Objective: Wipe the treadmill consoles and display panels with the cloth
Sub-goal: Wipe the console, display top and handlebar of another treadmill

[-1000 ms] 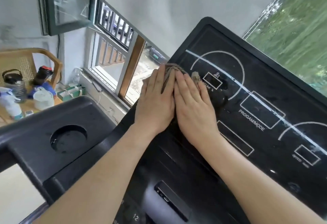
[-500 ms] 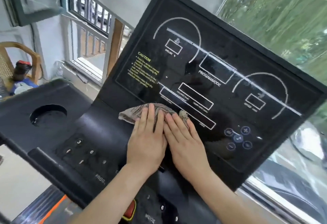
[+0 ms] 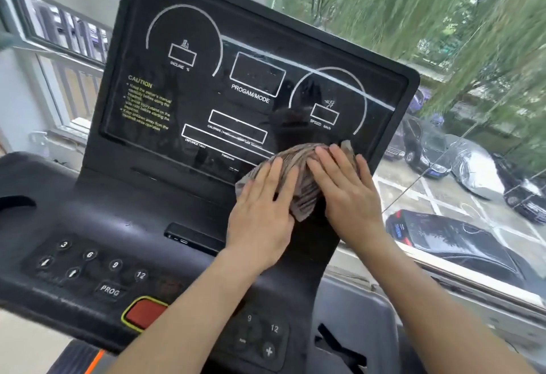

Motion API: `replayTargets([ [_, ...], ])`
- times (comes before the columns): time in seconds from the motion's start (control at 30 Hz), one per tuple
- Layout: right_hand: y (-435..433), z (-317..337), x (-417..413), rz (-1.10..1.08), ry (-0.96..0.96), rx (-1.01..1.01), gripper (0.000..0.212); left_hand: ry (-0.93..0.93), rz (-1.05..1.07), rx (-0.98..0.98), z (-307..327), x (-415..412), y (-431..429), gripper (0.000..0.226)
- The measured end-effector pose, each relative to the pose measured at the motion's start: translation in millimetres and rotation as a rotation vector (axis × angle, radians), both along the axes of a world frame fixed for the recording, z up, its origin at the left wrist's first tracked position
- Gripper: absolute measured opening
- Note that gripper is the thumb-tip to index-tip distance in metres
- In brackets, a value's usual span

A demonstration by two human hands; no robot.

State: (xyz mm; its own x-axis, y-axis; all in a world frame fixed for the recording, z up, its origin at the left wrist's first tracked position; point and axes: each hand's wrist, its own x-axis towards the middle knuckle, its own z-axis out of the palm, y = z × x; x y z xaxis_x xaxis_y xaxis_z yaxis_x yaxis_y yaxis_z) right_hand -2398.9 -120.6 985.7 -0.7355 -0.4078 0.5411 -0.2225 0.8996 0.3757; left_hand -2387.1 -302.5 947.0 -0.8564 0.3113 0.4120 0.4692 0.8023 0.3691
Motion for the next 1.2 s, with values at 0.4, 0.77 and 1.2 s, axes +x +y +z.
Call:
replayTargets([
  [0.4, 9, -61, 46, -0.004, -0.146, -0.092, 0.055, 0.055, -0.086, 0.028, -29, 10, 32, 0.062],
  [0.77, -31, 100, -80, -0.36, -0.076, -0.218, 0.065, 0.093, 0.034, 0.236, 111, -68, 20, 0.077],
  [1.2, -143, 33, -92, 0.058, -0.172, 0.168, 0.06, 0.074, 0.336, 0.424, 37, -81, -114, 0.05],
])
